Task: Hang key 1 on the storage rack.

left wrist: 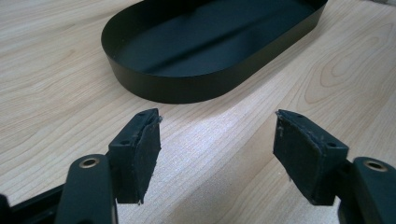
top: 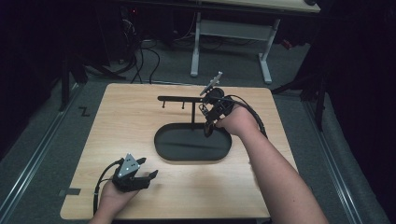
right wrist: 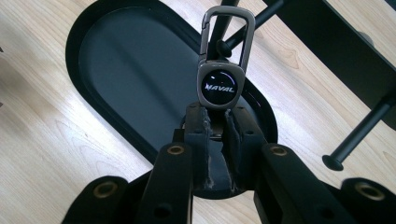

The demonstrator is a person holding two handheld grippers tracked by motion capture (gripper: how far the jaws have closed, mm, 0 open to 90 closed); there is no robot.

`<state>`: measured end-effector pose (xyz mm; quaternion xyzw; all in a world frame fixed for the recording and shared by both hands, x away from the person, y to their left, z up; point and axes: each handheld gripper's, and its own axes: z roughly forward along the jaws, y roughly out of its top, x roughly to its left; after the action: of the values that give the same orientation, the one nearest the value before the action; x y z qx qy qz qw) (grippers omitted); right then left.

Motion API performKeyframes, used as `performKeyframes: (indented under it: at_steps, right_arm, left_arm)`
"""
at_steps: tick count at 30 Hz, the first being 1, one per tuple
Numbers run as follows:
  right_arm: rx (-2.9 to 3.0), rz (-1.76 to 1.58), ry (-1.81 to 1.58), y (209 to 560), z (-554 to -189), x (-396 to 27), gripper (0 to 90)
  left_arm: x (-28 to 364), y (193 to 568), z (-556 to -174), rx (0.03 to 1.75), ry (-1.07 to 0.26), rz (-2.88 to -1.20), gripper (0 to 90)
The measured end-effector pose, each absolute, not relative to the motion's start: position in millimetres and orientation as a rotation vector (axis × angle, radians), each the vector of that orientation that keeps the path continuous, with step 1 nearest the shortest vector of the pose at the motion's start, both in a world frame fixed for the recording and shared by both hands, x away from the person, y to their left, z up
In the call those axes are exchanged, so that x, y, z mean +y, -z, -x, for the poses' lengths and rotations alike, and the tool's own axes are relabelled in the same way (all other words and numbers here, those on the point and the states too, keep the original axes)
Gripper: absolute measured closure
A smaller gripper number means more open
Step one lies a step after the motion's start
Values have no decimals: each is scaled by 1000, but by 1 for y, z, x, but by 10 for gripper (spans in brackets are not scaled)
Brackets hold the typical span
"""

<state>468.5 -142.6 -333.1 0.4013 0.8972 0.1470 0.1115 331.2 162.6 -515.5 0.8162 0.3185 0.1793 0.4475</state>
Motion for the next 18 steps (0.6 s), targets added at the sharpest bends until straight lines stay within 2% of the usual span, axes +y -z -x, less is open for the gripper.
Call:
performKeyframes:
  at_steps: [18]
  right_arm:
    - [2609, -1228, -412, 344, -476, -140, 801]
  left_arm:
    - [162, 516, -331, 788, -436, -2029, 324]
